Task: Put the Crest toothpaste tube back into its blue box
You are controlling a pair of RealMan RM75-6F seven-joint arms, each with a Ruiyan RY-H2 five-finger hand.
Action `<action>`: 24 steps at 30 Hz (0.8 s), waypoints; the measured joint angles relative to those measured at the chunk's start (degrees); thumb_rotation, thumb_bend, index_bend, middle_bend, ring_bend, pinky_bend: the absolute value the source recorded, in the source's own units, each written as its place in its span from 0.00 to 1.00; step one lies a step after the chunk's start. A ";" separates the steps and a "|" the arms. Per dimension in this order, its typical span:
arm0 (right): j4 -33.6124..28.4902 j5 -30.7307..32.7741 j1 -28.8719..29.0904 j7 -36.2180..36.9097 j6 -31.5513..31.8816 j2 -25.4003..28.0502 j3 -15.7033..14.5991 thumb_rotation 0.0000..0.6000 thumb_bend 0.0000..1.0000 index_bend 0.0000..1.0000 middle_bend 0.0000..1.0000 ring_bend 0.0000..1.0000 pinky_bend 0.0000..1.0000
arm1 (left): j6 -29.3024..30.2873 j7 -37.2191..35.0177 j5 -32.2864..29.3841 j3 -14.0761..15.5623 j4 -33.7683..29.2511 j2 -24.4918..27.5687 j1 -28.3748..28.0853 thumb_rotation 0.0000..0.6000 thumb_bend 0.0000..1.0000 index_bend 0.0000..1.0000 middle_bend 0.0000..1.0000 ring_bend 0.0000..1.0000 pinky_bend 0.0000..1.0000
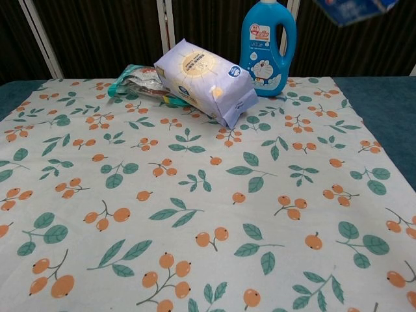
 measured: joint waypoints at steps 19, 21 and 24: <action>7.69 6.88 4.47 -56.50 -6.40 -1.35 -11.45 1.00 0.59 0.62 0.76 0.76 0.80 | -0.22 -2.70 0.11 -0.72 -1.14 1.04 0.59 1.00 0.13 0.29 0.29 0.33 0.35; 8.82 6.82 4.74 -61.83 -5.95 -2.18 -12.71 1.00 0.59 0.62 0.76 0.76 0.80 | -0.32 -2.78 0.12 -0.78 -1.21 1.08 0.64 1.00 0.13 0.29 0.29 0.33 0.35; 10.17 6.63 5.07 -69.11 -5.31 -3.21 -14.35 1.00 0.59 0.62 0.76 0.76 0.80 | -0.39 -2.80 0.13 -0.89 -1.23 1.13 0.69 1.00 0.13 0.29 0.29 0.33 0.35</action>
